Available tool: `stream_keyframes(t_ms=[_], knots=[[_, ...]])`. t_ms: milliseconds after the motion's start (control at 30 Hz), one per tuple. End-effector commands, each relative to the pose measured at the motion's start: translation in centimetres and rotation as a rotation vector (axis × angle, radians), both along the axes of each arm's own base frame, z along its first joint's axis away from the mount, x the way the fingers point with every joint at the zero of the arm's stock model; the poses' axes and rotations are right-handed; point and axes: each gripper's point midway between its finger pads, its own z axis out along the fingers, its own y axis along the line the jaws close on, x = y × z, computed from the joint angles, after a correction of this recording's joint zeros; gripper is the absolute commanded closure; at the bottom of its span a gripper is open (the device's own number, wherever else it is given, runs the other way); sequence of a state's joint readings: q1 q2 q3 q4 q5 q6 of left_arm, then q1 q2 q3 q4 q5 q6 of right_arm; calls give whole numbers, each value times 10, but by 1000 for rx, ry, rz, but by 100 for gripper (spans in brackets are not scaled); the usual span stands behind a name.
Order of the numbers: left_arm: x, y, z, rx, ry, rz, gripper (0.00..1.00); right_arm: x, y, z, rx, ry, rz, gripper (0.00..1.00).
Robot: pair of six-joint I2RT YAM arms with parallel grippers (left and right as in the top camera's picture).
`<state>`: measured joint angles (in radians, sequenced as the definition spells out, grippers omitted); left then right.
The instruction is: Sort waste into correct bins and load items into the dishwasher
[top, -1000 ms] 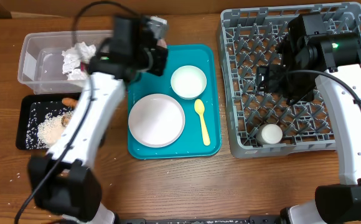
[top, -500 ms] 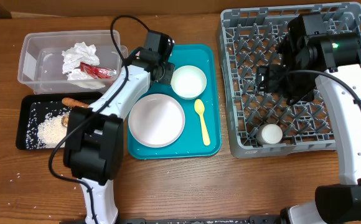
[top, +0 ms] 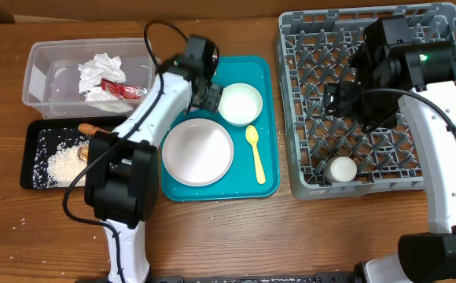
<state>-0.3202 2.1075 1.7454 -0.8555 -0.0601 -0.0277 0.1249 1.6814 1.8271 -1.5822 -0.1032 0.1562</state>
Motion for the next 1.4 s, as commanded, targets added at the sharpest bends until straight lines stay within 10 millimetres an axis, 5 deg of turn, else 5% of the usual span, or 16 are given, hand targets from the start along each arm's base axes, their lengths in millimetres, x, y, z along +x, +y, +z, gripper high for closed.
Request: stream_keyframes(t_ms=[0, 200, 433, 700, 1000, 1233, 1367], knots=[[5, -6, 89, -71, -97, -3, 36, 2, -2, 11, -1, -43, 3, 7], [-55, -26, 123, -230, 112, -60, 36, 2, -2, 11, -1, -43, 3, 7], [-136, -17, 114, -198, 446, -94, 45, 2, -2, 11, -1, -43, 3, 7], [-185, -30, 104, -109, 538, -150, 46, 0, 1, 11, 14, -37, 6, 7], [-198, -11, 101, 12, 397, 61, 47, 1, 18, 15, 98, -44, 33, 7], [-210, 23, 112, -23, 164, 293, 42, 6, 64, 20, 168, -94, 117, 8], [-219, 43, 105, -32, 125, 353, 25, 7, 101, 12, 196, -115, 163, 8]])
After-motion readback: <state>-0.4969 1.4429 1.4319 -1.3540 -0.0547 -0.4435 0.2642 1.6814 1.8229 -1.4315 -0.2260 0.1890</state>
